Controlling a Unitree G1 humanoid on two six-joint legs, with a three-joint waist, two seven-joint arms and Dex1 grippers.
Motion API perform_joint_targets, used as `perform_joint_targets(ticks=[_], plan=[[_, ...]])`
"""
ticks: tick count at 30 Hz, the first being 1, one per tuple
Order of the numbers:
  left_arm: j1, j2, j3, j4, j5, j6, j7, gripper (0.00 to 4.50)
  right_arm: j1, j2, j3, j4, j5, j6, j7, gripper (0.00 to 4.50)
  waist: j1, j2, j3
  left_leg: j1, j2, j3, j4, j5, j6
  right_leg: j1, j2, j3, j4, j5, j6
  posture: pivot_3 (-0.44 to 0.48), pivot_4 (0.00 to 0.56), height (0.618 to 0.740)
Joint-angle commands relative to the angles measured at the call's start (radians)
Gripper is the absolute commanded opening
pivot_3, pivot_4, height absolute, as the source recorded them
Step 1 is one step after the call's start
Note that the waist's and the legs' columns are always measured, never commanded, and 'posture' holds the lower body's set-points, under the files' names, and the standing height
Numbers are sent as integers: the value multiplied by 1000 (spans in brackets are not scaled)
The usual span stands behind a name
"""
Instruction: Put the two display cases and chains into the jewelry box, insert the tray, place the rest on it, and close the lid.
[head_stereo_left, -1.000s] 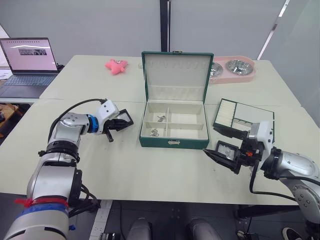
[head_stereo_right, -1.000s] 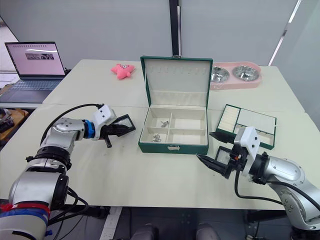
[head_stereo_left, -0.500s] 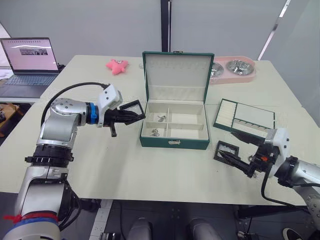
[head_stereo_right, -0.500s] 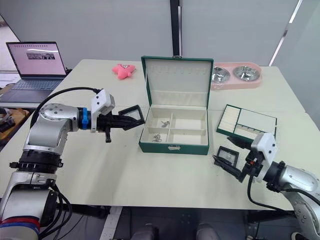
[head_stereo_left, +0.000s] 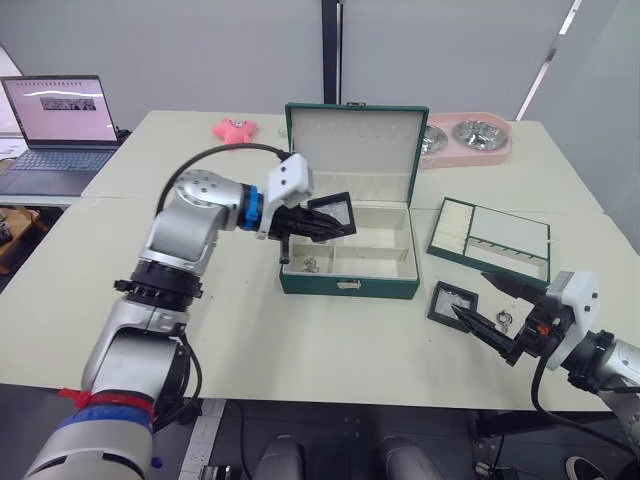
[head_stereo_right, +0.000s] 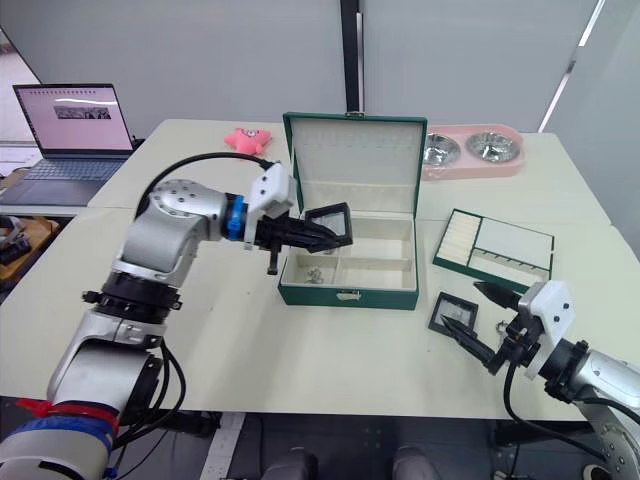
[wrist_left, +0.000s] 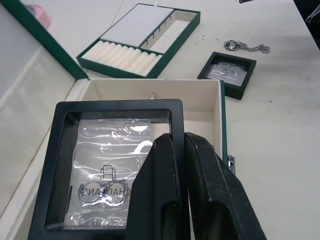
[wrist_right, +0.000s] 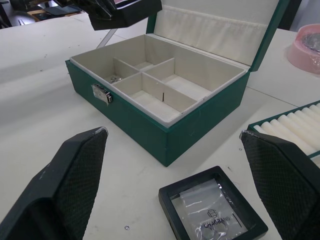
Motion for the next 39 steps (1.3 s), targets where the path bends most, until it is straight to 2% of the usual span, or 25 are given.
perform_joint_targets(ticks=[1,10,14,20,27,39], plan=[[-82,-55,-27,132,53,-123,11,46,32,16,-46,-68,3,-25,-29,4500,0,0,0,0,0,0,0,0,0,0,0,0,0,0,0,0,150,740],[-224,-180,-42,509,151,-392,40,46,104,49,-67,-132,-1,-29,-80,4500,-1,-1,1,0,-1,1,0,0,0,0,0,1,0,0,0,0,150,740],[-255,-214,-39,612,177,-469,47,46,127,57,-73,-153,0,-30,-97,4500,0,-1,1,0,-1,0,0,0,0,-1,0,1,0,0,0,0,150,740],[-300,-265,-33,771,236,-567,124,46,154,66,-88,-182,4,-28,-120,4500,1,-2,1,-1,-1,0,0,0,0,-1,0,1,0,0,0,0,150,740],[-314,-295,-27,854,283,-614,184,46,178,77,-96,-205,4,-28,-138,4500,0,-2,1,0,-1,0,0,0,0,-1,0,1,0,0,0,0,150,740],[-314,-304,-18,892,329,-650,254,46,195,81,-93,-224,8,-28,-157,4500,1,-2,1,0,-1,0,0,0,0,0,0,1,0,0,0,0,150,740]])
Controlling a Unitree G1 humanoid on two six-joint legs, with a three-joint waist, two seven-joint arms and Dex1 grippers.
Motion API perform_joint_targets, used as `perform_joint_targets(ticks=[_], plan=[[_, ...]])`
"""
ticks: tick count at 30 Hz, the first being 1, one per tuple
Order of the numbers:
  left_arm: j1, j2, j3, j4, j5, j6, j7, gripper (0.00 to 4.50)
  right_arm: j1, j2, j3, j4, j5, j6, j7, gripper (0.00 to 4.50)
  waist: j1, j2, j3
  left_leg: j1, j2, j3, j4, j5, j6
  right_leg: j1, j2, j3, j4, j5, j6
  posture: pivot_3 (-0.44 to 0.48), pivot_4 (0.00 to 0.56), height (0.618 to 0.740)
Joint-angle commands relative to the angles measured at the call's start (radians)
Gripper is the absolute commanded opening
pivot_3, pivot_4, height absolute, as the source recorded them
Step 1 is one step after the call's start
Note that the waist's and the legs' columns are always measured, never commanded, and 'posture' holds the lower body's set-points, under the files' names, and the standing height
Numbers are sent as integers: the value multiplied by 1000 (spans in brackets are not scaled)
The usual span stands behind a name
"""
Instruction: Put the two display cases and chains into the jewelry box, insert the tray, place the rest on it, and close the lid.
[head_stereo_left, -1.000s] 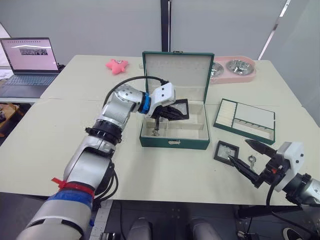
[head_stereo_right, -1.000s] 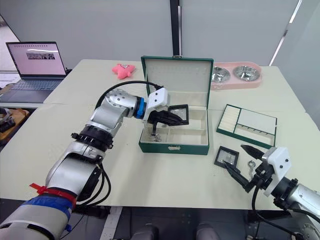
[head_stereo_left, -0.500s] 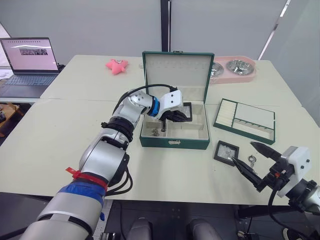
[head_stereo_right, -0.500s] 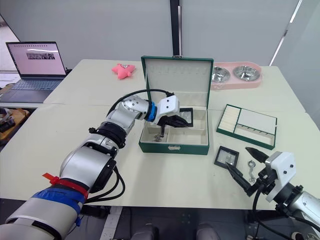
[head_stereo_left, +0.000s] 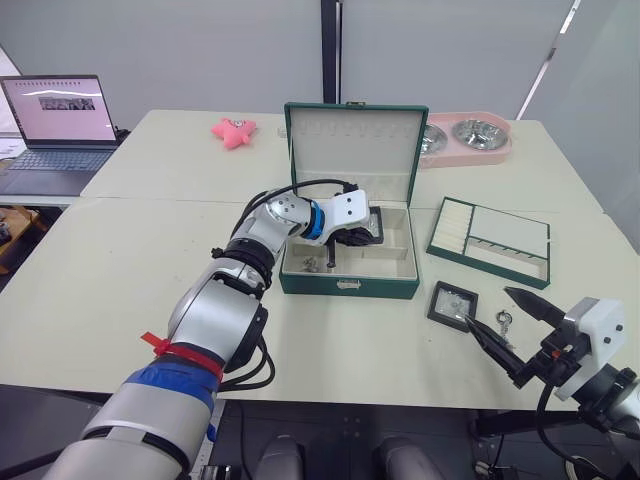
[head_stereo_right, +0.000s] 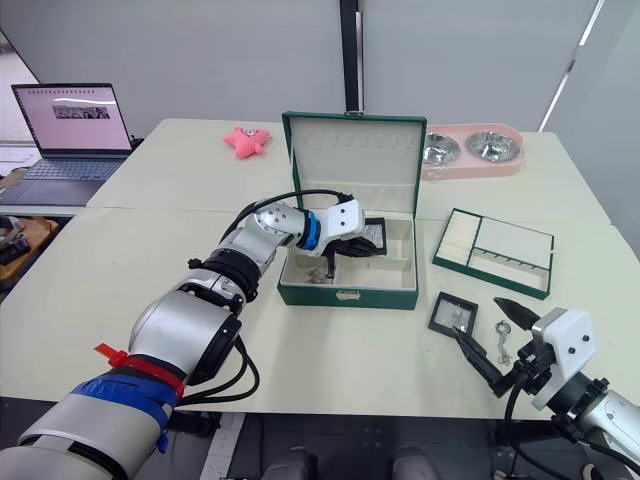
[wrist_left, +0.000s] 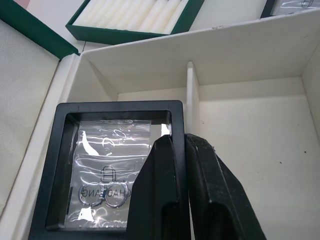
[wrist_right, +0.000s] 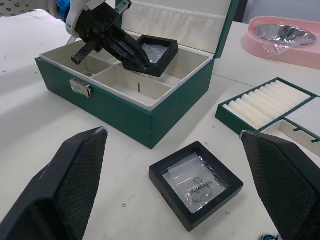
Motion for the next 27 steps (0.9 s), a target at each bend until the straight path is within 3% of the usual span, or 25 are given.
perform_joint_targets(ticks=[1,15,16,27], plan=[[-28,-7,25,-1,6,-9,7,46,4,3,-31,-47,12,-20,-5,4500,0,0,0,0,0,0,0,0,0,0,0,0,0,0,0,0,150,740],[-14,-10,42,10,10,3,11,46,-7,-2,-28,-40,13,-15,-6,4500,0,0,0,0,0,0,0,0,0,0,0,0,0,0,0,0,150,740],[-14,-11,44,9,8,3,14,643,-6,-2,-29,-40,14,-16,-5,4500,0,0,0,0,0,0,0,0,0,0,0,0,0,0,0,0,150,740],[-23,-9,58,10,0,6,15,3876,-16,-5,-29,-31,12,-15,-4,4500,0,0,0,0,0,0,0,0,0,0,0,0,0,0,0,0,150,740]])
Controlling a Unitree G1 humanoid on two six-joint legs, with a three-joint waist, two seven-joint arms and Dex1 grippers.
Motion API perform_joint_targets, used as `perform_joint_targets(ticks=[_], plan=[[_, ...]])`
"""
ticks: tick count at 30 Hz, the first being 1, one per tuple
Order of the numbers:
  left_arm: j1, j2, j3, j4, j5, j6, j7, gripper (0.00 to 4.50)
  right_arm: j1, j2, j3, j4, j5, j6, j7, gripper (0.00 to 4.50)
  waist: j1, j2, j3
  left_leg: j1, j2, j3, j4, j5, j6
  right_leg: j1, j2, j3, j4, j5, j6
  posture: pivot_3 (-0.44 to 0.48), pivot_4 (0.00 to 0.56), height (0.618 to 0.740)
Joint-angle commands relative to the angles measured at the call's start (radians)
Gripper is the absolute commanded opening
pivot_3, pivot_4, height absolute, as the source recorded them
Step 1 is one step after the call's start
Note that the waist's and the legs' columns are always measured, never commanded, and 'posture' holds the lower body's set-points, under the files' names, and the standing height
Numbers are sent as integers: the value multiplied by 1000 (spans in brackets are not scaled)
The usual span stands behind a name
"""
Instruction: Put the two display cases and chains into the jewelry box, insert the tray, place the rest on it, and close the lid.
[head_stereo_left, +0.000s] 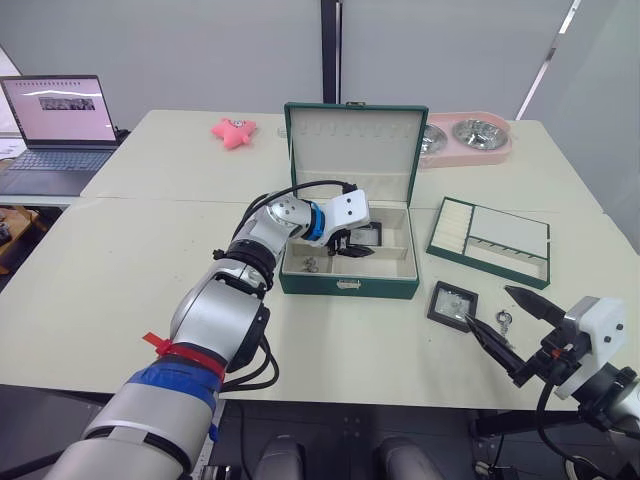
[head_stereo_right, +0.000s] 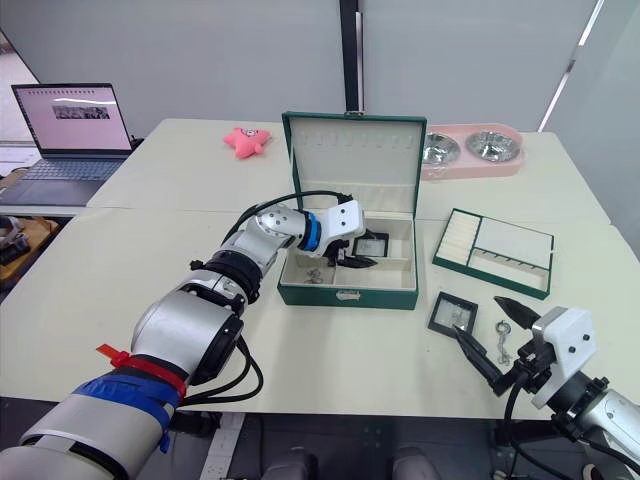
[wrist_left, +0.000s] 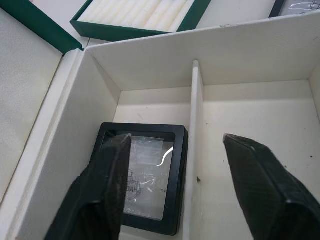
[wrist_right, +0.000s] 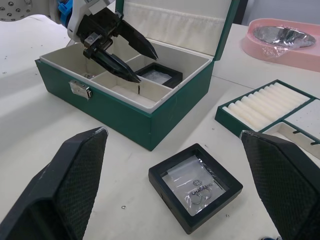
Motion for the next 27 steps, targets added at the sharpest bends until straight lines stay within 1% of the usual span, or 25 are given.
perform_joint_targets(ticks=[1,2,5,11,15,17,20,23,25,27], plan=[[-25,2,30,-10,-5,1,-2,4234,-7,-5,-28,-31,11,-15,-3,4500,0,0,0,0,0,0,0,0,0,0,0,0,0,0,0,0,150,740],[-27,3,36,-11,-8,2,-5,4488,-9,-5,-28,-28,11,-16,-2,4500,0,0,0,0,0,0,0,0,0,0,0,0,0,0,0,0,150,740],[-33,4,68,-16,-36,14,-38,4488,-14,-5,-30,-19,13,-19,4,4500,0,0,0,0,0,0,0,0,0,0,0,0,0,0,0,0,150,740],[-24,18,174,-66,-153,93,-227,4488,-21,-8,-47,11,24,-25,26,4500,-1,0,0,0,0,0,0,0,0,0,0,0,0,0,0,0,150,740],[27,58,229,-168,-233,193,-331,4488,-27,-12,-70,63,27,-38,60,4500,-3,0,0,0,0,0,0,0,0,0,0,0,0,0,0,0,150,740],[71,88,239,-255,-263,257,-360,4488,-35,-13,-79,98,27,-47,77,4500,-8,1,-1,1,0,0,0,0,0,0,0,0,1,0,0,0,150,740],[170,147,256,-469,-324,411,-375,4488,-47,-14,-86,174,14,-70,106,4500,-14,1,-1,2,1,0,0,0,0,1,0,0,1,0,0,0,150,740],[301,240,289,-735,-394,605,-344,4488,-65,-22,-96,254,4,-94,140,4500,-21,1,-1,1,1,0,0,0,0,1,0,0,1,0,0,0,150,740],[361,282,309,-849,-428,693,-309,4488,-75,-26,-104,292,1,-106,156,4500,-23,1,-1,1,2,-1,0,0,0,1,0,-1,2,0,0,0,150,740],[449,346,366,-962,-470,789,-256,4488,-87,-34,-112,367,-16,-128,180,4500,-22,2,-1,2,2,-1,1,0,0,2,0,-1,2,0,0,0,150,740]])
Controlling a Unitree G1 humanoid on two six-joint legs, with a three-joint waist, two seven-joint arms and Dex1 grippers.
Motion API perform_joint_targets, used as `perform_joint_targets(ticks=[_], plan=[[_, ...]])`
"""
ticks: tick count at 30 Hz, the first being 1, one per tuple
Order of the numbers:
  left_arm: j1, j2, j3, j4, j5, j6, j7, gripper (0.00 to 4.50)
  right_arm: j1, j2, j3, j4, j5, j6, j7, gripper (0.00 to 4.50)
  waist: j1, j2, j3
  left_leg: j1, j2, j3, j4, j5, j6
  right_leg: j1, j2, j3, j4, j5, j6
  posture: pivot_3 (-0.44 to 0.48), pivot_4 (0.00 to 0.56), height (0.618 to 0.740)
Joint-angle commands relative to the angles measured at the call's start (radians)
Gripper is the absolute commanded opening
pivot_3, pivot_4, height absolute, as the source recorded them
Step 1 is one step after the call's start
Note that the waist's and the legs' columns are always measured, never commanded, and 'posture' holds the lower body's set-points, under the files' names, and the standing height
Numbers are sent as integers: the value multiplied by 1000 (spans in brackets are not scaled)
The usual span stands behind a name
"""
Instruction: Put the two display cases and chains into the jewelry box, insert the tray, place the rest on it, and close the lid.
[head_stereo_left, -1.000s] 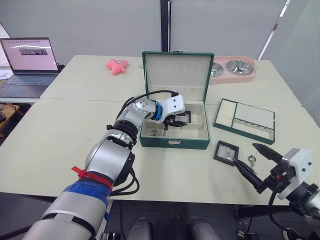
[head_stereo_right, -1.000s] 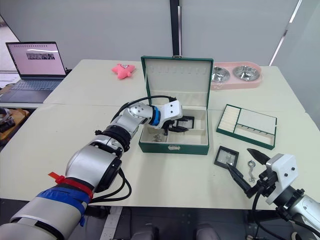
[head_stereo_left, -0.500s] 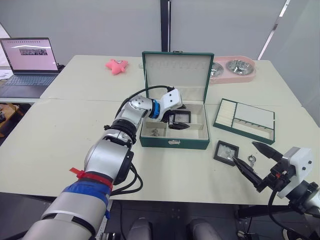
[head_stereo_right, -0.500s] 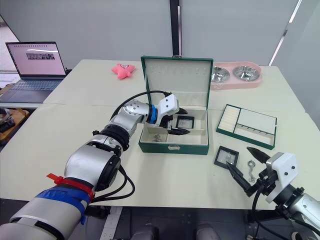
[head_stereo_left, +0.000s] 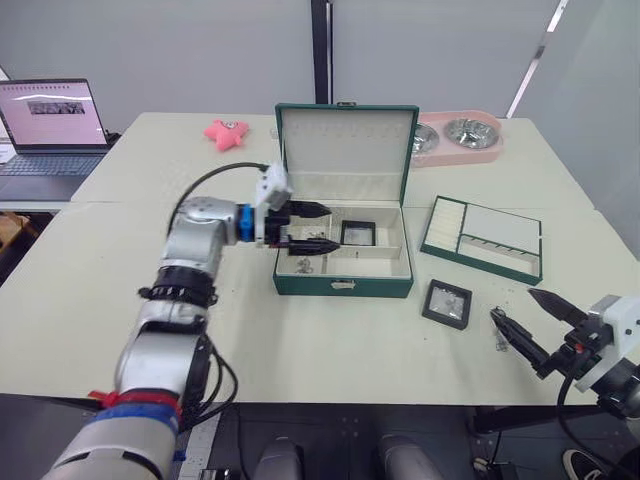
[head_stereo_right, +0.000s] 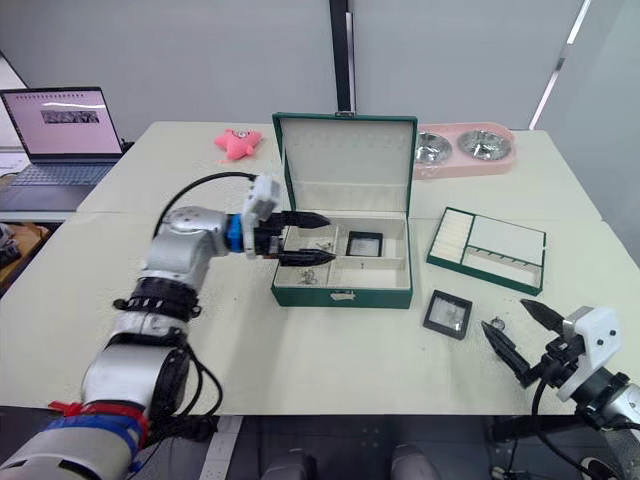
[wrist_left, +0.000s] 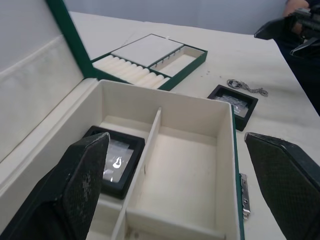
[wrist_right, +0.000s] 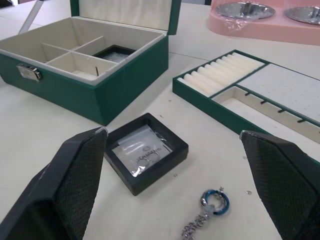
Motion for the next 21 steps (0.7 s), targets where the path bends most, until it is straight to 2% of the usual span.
perform_joint_targets(ticks=[1,5,8,14,21], plan=[[117,94,105,-223,-89,161,90,4488,-31,-23,-39,102,-18,-62,47,4500,-2,1,-1,1,0,0,0,0,0,1,0,0,0,0,0,0,150,740],[283,172,208,-348,-146,247,189,4488,-82,-28,-28,252,-51,-122,80,4500,-1,1,-1,3,0,0,0,0,0,3,0,0,-1,0,0,0,150,740],[406,197,296,-423,-181,279,272,4488,-138,-31,-8,356,-79,-162,100,4500,0,1,-1,3,0,0,0,0,0,3,-1,0,-1,0,0,0,150,740],[599,202,401,-505,-194,240,410,4488,-233,-38,2,509,-120,-219,112,4500,2,1,-1,3,0,0,0,0,0,4,-1,0,-1,0,0,0,150,740],[769,182,493,-497,-179,113,536,4488,-294,-56,0,642,-152,-281,122,4500,3,1,-1,3,0,1,-1,0,0,3,-2,0,-2,0,0,0,150,740]])
